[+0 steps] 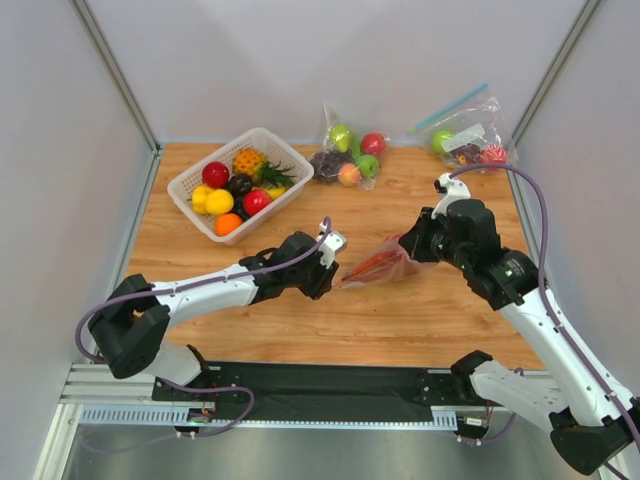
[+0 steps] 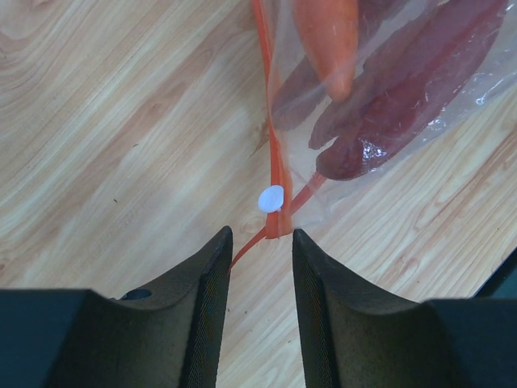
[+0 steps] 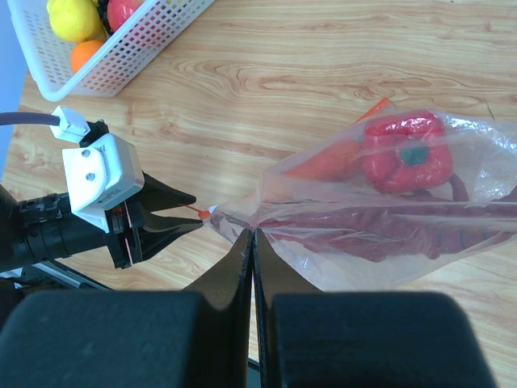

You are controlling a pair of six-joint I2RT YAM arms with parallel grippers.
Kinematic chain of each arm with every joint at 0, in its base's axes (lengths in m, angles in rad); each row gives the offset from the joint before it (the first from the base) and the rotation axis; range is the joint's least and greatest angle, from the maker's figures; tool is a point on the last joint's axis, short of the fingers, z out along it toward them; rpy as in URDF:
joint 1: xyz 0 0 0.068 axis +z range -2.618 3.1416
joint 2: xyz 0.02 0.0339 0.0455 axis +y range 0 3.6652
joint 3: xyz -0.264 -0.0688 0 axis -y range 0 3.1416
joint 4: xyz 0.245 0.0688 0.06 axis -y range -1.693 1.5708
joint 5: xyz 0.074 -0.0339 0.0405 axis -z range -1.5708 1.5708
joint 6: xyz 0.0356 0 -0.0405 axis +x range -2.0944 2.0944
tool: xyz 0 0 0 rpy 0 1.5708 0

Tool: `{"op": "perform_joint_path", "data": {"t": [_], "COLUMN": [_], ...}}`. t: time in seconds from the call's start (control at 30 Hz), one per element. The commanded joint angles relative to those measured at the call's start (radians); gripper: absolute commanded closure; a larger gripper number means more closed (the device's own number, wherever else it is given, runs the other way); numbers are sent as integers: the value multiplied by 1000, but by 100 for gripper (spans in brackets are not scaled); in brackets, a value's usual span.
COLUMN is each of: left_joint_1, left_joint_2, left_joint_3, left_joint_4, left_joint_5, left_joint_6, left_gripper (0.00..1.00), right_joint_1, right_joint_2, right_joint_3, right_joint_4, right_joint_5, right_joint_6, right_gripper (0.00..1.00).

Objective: Open the zip-top bag and remove the fake food

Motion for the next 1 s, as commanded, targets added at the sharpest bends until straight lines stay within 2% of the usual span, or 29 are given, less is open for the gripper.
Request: {"op": "perform_joint_path", "data": {"t": [0.0,0.27,0.33,0.4,0.5,0.6,0.73,0.97], "left_joint_1": [-9,-29,-28,-29,-31,-31,-34,-36], "left_joint_2": [8,4,13,31,54,57,11,-234], "left_joint_3": [33,13,18,31,59,61,58,35], "left_joint_4": [-2,-14,-17,-25,-43,-50,-74,-120], "left_joint_5": [10,35,26,24,30,41,44,104], "left_joint_6": [28,45,47,53,53,53,48,11], "left_gripper": [57,52,55,66,89,100,100,100], "right_joint_1": [2,2,2,2,2,0,2,2], "right_joint_2": [-30,-27,-28,-30,-34,-37,-30,18], "right_joint_3": [51,51,49,49,51,54,52,35], "right_joint_4": [14,18,21,23,17,6,6,14], "right_joint_5": [-1,3,3,0,3,3,35,49], "right_joint_6": [-8,-8,-5,-3,-8,-12,-23,-49], "right_gripper": [100,100,100,100,100,100,100,100]}}
